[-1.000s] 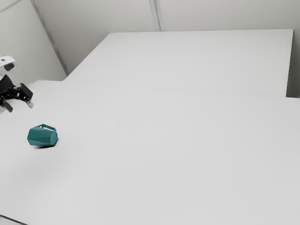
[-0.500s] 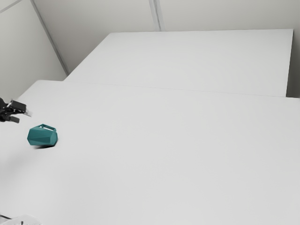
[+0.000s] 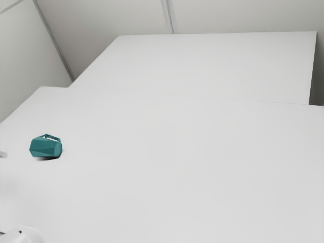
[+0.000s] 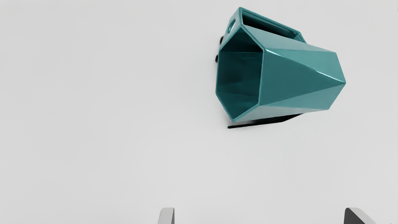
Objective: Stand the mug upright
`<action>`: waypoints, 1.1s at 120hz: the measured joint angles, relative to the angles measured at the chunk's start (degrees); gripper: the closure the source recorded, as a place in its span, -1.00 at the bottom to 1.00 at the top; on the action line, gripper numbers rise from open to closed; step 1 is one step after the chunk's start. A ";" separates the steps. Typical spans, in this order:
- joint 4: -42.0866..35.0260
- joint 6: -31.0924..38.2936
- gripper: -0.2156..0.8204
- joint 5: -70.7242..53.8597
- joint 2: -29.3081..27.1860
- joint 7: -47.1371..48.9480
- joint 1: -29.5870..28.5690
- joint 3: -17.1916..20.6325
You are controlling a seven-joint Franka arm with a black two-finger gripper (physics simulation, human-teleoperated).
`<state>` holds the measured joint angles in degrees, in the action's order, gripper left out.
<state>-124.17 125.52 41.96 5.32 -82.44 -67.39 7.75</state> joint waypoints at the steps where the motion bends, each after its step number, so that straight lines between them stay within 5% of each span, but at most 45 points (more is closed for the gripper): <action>1: 0.01 0.13 -0.56 0.00 0.15 -0.32 0.29 0.01; 132: 2.71 9.49 -0.51 4.89 10.64 -19.51 6.68 3.96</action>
<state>-121.46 135.01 46.85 15.97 -101.96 -60.72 11.71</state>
